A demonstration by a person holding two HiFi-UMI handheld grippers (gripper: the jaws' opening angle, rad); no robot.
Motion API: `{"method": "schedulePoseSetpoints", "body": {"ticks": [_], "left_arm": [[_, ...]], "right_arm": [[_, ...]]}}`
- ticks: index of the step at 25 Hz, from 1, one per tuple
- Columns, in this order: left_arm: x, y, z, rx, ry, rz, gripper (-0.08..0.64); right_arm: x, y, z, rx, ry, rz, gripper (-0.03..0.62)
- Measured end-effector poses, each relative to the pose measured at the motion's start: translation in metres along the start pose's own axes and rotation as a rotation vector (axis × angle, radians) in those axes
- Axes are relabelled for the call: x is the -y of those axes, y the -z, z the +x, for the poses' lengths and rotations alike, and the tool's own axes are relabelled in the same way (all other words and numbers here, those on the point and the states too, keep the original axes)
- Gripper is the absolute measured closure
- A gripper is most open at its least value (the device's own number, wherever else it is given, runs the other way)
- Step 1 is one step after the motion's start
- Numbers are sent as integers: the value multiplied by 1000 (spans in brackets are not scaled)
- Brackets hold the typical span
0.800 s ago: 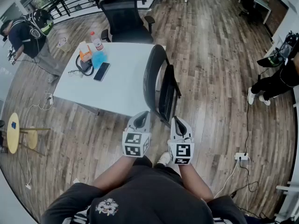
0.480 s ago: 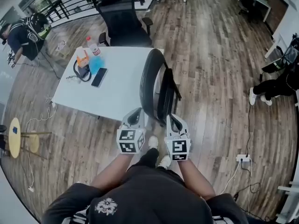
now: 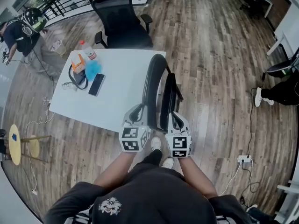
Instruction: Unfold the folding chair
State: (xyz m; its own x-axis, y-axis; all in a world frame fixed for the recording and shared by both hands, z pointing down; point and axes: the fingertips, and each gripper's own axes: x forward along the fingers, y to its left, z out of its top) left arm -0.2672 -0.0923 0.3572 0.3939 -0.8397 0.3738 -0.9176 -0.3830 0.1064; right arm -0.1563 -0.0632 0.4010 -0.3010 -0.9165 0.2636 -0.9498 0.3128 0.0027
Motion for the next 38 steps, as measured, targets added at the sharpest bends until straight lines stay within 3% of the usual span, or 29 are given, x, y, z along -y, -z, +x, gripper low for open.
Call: {"method": "schedulePoseSetpoints", "body": {"ticks": [2, 5, 7, 15, 24, 31, 38], "left_arm": [[-8, -3, 16, -34, 15, 4, 426], [-17, -2, 41, -107, 34, 11, 327], [-19, 4, 56, -167, 55, 10, 306], [-23, 24, 100, -274, 118, -47, 304], [-11, 45, 113, -368, 225, -102, 304], [-13, 46, 116, -370, 245, -130, 305], [-10, 47, 115, -366, 250, -138, 364]], "right_arm": [[6, 5, 20, -27, 28, 2, 577], [13, 20, 52, -103, 38, 21, 561], [16, 36, 71, -180, 32, 48, 415], [23, 115, 135, -448, 44, 137, 357], [15, 193, 184, -677, 59, 111, 291], [17, 209, 195, -784, 87, 101, 288], [16, 218, 201, -780, 90, 147, 288]]}}
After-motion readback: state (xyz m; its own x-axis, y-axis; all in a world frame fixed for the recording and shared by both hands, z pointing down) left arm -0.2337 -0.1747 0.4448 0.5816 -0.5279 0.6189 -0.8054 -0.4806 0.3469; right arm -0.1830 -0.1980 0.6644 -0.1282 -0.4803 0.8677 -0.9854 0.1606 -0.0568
